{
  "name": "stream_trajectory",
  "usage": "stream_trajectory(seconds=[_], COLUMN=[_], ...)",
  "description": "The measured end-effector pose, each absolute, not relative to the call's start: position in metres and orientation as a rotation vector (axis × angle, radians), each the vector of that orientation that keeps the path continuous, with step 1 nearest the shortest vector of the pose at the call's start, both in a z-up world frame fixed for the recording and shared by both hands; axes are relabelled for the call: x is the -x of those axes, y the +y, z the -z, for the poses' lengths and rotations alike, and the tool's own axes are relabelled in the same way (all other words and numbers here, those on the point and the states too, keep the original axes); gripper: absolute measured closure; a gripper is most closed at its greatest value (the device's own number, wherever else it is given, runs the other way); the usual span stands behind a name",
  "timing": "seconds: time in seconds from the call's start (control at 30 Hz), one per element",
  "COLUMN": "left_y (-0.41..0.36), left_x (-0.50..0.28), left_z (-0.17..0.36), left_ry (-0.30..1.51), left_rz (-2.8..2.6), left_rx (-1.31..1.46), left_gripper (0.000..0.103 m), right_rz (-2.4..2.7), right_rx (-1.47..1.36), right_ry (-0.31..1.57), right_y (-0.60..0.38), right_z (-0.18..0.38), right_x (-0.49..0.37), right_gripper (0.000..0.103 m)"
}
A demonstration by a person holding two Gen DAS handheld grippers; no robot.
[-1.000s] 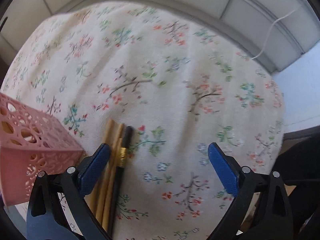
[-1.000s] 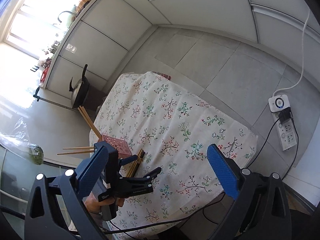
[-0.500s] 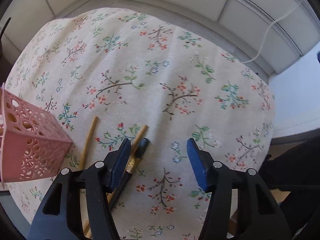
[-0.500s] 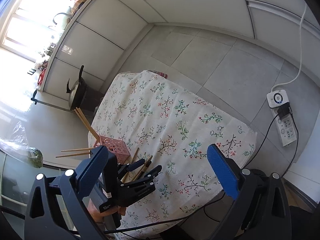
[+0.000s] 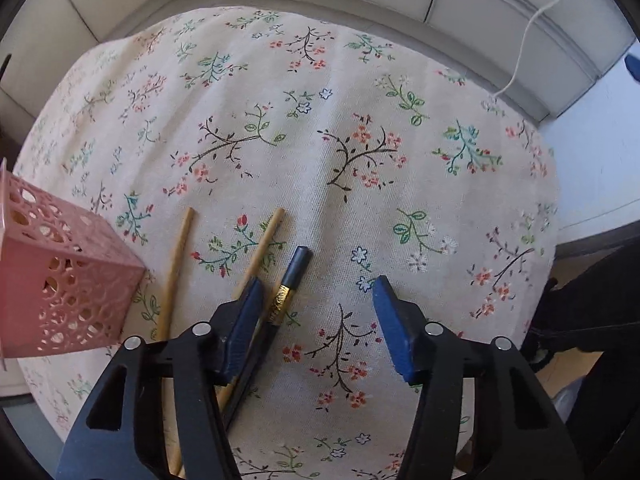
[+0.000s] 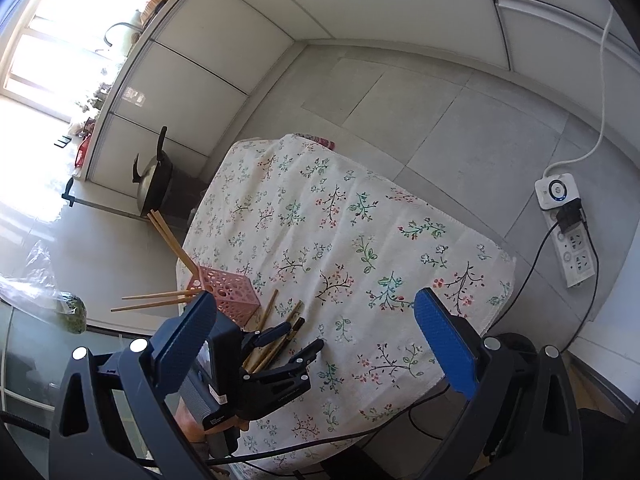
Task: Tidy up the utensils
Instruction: 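Lower the left tool to the pile and close on a chopstick, then lift the left tool's chopstick while the right tool closes on another chopstick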
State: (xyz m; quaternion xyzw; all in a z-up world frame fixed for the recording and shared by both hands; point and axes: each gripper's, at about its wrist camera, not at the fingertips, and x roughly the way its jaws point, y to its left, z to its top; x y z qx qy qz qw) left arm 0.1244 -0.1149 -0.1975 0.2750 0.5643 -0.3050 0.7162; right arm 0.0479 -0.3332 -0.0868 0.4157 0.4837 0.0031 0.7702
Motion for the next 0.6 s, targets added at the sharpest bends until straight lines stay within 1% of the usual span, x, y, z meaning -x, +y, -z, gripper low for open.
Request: stream_trajectory(seconds=[0.03, 0.07, 0.23, 0.3, 0.4, 0.43, 0.47, 0.53, 0.6], left_y=[-0.117, -0.121, -0.137, -0.150, -0.148, -0.147, -0.148, -0.140, -0.131], left_x=[-0.123, -0.125, -0.117, -0.124, -0.129, -0.131, -0.131, -0.135, -0.135], left_z=[0.196, 0.196, 0.183, 0.188, 0.198, 0.198, 0.198, 0.199, 0.198], left_ry=[1.242, 1.238, 1.191, 1.190, 1.205, 1.215, 1.218, 1.221, 1.217], left_rz=[0.674, 0.669, 0.690, 0.661, 0.650, 0.652, 0.656, 0.664, 0.664], left_rx=[-0.617, -0.619, -0.621, -0.659, -0.674, -0.669, -0.674, -0.689, -0.692], left_gripper=[0.061, 0.064, 0.064, 0.064, 0.064, 0.066, 0.075, 0.085, 0.090], right_rz=[-0.007, -0.008, -0.015, -0.017, -0.014, -0.011, -0.009, -0.009, -0.016], right_rx=[-0.902, -0.904, -0.901, -0.906, -0.907, -0.908, -0.910, -0.911, -0.907], right_ry=[1.051, 1.051, 1.054, 1.061, 1.065, 1.063, 1.061, 1.061, 1.069], right_y=[-0.333, -0.333, -0.332, -0.332, -0.333, -0.334, -0.335, -0.335, -0.333], right_z=[0.087, 0.087, 0.087, 0.088, 0.090, 0.090, 0.090, 0.090, 0.090], right_x=[-0.048, -0.048, -0.049, -0.049, -0.049, -0.048, -0.048, -0.049, -0.049], right_gripper=[0.007, 0.007, 0.007, 0.007, 0.007, 0.007, 0.007, 0.007, 0.007])
